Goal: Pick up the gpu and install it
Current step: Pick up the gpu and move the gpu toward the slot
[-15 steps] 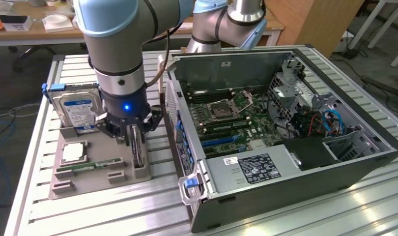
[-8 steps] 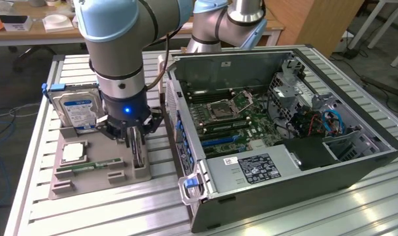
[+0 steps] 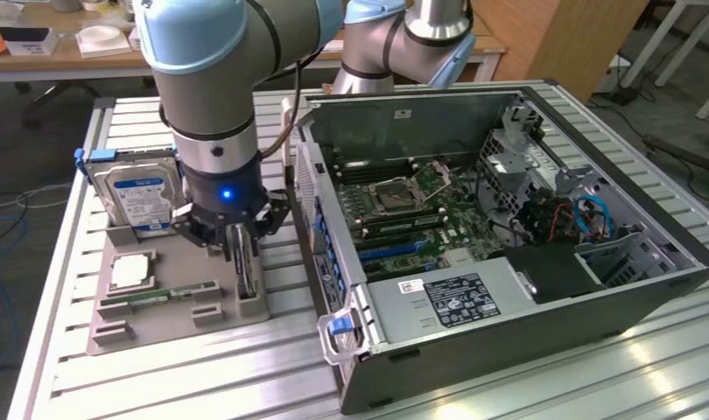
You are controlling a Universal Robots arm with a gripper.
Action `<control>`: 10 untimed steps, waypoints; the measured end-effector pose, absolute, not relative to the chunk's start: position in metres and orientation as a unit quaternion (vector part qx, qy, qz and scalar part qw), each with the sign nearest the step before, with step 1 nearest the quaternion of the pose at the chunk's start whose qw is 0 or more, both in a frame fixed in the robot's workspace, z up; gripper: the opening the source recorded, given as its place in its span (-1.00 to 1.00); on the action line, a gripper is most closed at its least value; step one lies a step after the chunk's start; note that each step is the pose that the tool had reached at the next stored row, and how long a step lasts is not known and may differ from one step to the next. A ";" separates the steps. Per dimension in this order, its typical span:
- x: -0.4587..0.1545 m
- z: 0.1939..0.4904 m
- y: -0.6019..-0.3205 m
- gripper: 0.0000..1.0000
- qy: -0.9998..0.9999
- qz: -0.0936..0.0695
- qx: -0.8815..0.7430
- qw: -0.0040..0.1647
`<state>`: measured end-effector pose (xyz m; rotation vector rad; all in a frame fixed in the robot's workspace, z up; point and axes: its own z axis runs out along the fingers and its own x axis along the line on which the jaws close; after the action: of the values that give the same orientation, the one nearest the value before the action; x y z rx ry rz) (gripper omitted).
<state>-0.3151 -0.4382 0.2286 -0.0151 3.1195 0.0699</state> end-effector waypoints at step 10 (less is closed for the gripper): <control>-0.315 0.222 -0.431 -0.18 1.000 0.022 -0.005 0.011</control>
<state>-0.3151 -0.4308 0.2221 -0.0153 3.1195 0.0701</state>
